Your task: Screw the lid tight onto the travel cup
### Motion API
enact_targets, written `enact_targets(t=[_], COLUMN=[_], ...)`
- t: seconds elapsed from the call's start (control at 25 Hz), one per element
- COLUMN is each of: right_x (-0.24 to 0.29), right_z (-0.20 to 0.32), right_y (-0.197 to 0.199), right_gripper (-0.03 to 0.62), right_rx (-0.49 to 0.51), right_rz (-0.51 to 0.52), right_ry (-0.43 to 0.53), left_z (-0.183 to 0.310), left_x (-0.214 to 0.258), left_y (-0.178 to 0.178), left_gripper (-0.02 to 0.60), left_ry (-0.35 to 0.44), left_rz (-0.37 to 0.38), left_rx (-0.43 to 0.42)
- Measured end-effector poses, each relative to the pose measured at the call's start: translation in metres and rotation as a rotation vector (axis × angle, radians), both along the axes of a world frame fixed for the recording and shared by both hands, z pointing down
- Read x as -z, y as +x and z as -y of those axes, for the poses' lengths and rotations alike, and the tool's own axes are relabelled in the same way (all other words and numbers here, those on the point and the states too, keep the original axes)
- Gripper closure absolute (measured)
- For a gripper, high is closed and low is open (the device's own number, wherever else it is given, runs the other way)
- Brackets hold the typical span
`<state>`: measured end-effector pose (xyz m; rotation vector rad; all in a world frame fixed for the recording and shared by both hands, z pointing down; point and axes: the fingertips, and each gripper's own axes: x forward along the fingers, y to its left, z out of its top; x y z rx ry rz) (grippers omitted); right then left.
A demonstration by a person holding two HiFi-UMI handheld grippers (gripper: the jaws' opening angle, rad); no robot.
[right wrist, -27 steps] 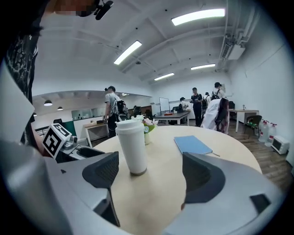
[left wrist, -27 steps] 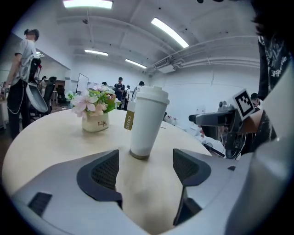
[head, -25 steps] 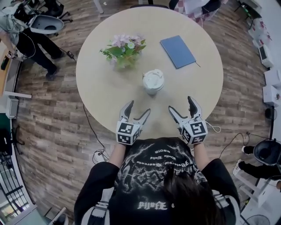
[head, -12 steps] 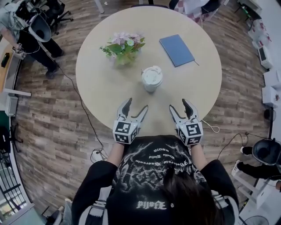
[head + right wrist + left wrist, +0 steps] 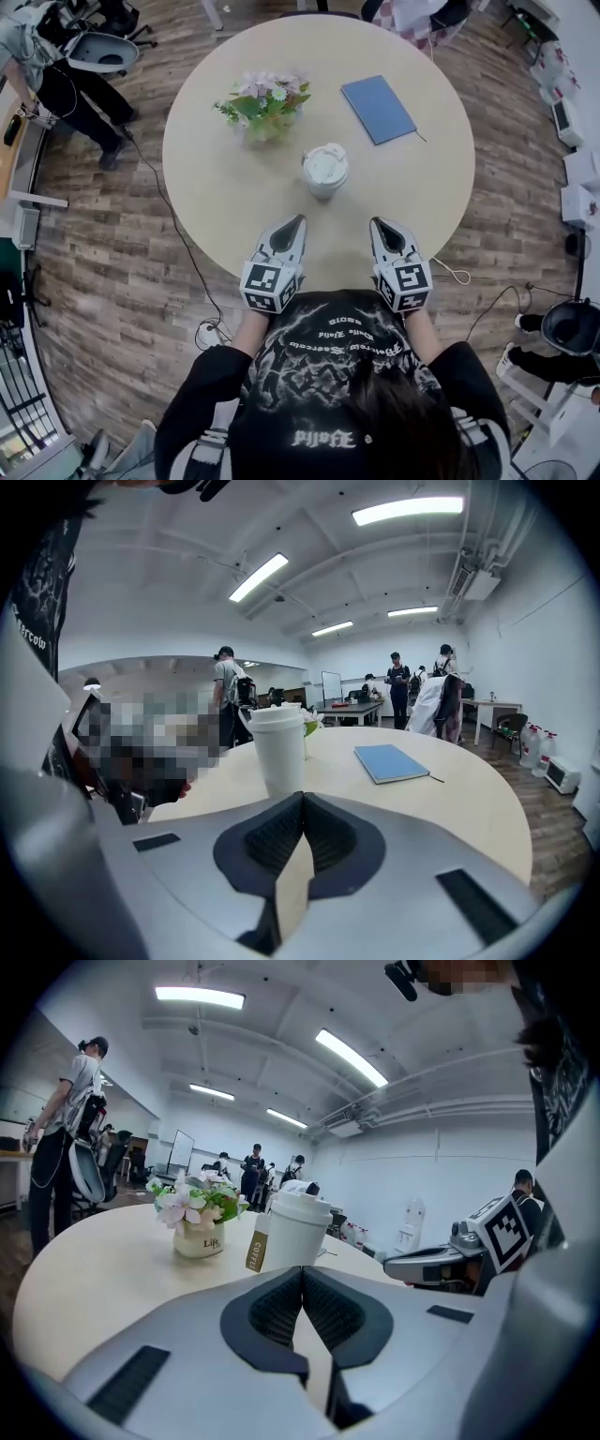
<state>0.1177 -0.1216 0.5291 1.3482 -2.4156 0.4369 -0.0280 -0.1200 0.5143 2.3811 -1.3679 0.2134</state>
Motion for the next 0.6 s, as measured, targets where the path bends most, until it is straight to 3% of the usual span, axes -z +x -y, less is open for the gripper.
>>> enact_targets(t=[0.6], right_x=[-0.0027], right_z=[-0.0012], right_y=[-0.0016], right_gripper=[0.589], right_rx=[0.023], right_rz=[-0.066], right_ry=[0.008], left_z=[-0.0034], left_x=[-0.0002], left_y=[0.0009], left_gripper=[0.56], left_ry=[-0.001], left_rz=[0.021], left_rx=[0.0])
